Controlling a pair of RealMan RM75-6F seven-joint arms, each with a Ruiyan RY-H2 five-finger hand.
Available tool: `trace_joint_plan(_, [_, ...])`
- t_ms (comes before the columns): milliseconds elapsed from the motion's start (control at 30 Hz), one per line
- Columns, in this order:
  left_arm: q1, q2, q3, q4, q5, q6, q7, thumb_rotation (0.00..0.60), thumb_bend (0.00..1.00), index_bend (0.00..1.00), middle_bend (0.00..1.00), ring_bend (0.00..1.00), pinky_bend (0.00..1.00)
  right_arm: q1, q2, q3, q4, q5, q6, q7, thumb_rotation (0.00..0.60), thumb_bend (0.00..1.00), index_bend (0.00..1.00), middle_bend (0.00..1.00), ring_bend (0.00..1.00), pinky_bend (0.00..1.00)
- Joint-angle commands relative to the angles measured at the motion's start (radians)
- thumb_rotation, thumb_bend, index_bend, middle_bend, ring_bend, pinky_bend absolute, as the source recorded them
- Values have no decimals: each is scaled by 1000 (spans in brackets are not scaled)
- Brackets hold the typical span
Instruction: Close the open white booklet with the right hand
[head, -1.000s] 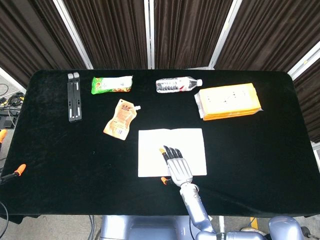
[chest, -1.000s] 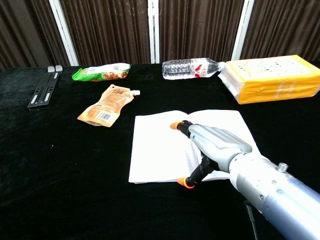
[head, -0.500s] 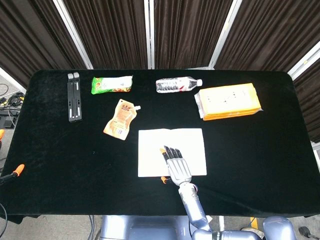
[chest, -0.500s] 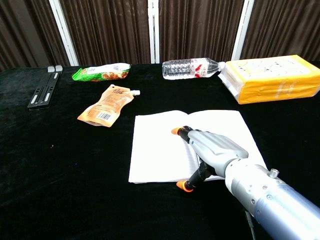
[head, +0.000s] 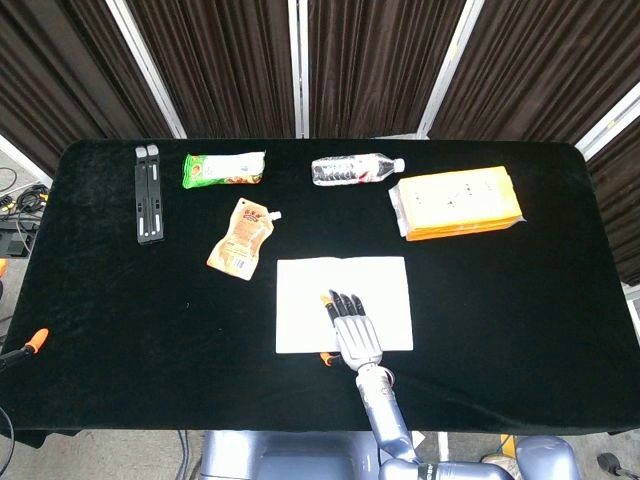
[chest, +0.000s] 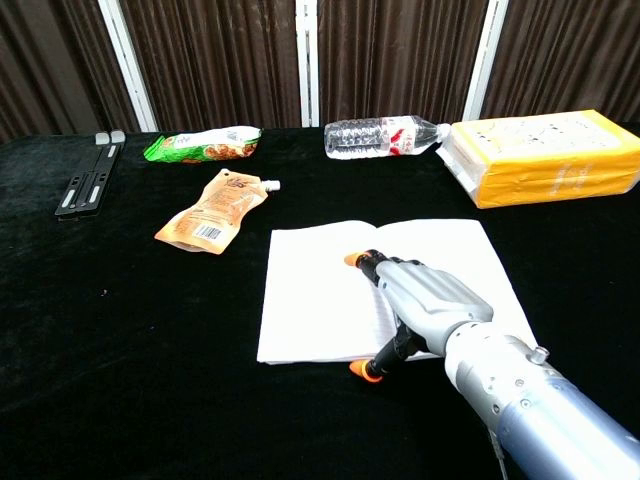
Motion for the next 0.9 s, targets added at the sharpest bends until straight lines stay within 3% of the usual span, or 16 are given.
trace_joint_plan(33, [1, -1, -2, -1, -2, 1, -2, 600, 195, 0, 0, 0, 0, -15, -42, 12, 49, -55, 52, 70, 600, 133, 0, 0, 0, 0])
trace_joint_plan(200, [2, -1, -3, -3, 0, 6, -8, 600, 195, 0, 0, 0, 0, -40, -60, 32, 52, -117, 118, 149, 600, 303, 0, 0, 0, 0])
trace_joint_plan(300, [1, -2, -2, -3, 4, 6, -4, 600, 194, 0, 0, 0, 0, -49, -52, 37, 35, -135, 140, 150, 600, 354, 0, 0, 0, 0])
trace_joint_plan(467, [1, -5, 1, -7, 11, 9, 6, 600, 195, 0, 0, 0, 0, -74, -41, 56, 0, -143, 182, 150, 600, 374, 0, 0, 0, 0])
trace_joint_plan(900, [5, -8, 4, -24, 37, 35, 23, 600, 195, 0, 0, 0, 0, -141, 24, 144, -184, -42, 219, 135, 600, 406, 0, 0, 0, 0])
